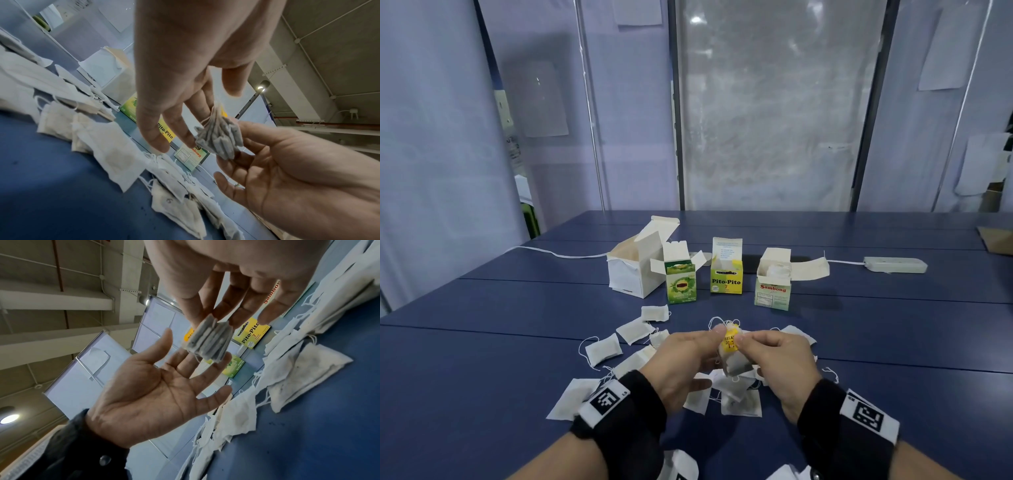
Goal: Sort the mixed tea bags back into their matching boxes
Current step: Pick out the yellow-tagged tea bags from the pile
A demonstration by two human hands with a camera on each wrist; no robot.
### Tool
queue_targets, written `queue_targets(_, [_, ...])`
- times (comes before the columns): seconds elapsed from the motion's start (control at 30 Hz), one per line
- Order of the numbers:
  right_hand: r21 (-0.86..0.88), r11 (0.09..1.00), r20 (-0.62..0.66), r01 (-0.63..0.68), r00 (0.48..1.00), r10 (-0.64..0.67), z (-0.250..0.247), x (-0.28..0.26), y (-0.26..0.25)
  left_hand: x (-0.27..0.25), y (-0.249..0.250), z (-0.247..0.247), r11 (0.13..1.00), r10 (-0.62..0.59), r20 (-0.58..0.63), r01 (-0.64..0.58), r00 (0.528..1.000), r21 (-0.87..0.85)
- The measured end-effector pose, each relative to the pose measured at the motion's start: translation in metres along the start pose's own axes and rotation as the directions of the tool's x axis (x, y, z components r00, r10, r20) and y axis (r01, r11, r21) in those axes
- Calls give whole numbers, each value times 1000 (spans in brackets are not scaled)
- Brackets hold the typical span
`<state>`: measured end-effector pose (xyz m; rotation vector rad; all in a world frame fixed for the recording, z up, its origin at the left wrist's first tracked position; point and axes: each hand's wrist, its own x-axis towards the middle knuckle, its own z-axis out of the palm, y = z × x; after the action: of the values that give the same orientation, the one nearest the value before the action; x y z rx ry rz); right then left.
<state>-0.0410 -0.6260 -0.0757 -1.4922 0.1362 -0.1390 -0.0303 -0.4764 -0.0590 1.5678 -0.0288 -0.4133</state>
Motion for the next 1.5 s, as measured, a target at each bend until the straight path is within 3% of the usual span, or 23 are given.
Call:
queue_targets(0.1, [-66,998,17,-5,1000,6,-3,3,0,5,-3,-1,998,16,-102,-10,995,60])
queue_targets(0.23, [-436,898,-37,56,996,-80,-31,17,0,12,-3,-13,997,-10,-218,26,976,67])
queue_targets(0.3, [-685,726,66,63,998,-24,-48,22,-4,15,-4,-21,997,-20,-250,37,968,62])
queue_targets(0.37, [-889,453,140,67,981,130,-64,24,-5,18,-4,-26,997,-29,-264,48,964,63])
queue_targets(0.43, [-971,223,141,88,962,235,-75,27,-5,20,-3,-30,998,-33,-263,47,964,49])
queue_targets(0.5, [-991,105,109,84,960,259,-83,28,-9,20,-1,-33,999,-32,-267,40,963,24])
queue_targets(0.57, [-993,72,107,93,968,225,-85,31,-12,22,0,-35,999,-32,-278,35,960,5])
queue_targets(0.7, [-958,211,226,192,963,148,-61,34,-6,23,2,-33,999,-49,-280,47,959,-14])
queue_targets(0.77, [-965,81,261,250,946,194,-46,34,0,23,2,-31,999,-54,-272,52,961,-16])
queue_targets(0.83, [-961,-50,260,271,952,159,-39,35,4,21,1,-32,999,-51,-259,49,964,-14])
queue_targets(0.93, [-955,-85,278,284,958,74,-38,35,3,20,-1,-35,999,-45,-260,43,965,-12])
queue_targets(1.0, [-961,-53,267,271,962,61,-42,34,1,19,-1,-35,999,-44,-260,42,964,-14])
queue_targets(1.07, [-970,55,241,239,970,42,-49,33,-3,21,-2,-33,999,-44,-261,45,964,-4])
queue_targets(1.13, [-937,263,242,228,970,21,-58,32,-10,22,-4,-28,999,-45,-255,49,966,11])
queue_targets(1.17, [-882,413,256,228,967,12,-61,30,-13,23,-4,-25,999,-44,-244,50,969,18])
queue_targets(1.23, [-660,724,299,202,954,6,-60,24,-21,24,-6,-17,999,-30,-219,39,975,35])
queue_targets(1.27, [-543,822,322,174,947,13,-57,21,-24,25,-6,-13,999,-21,-206,31,978,45])
queue_targets(1.37, [-368,925,339,96,940,37,-43,16,-27,23,-5,0,997,-6,-168,20,986,77])
queue_targets(1.5, [-386,919,246,76,969,23,-27,20,-22,19,-2,9,997,3,-124,7,992,76])
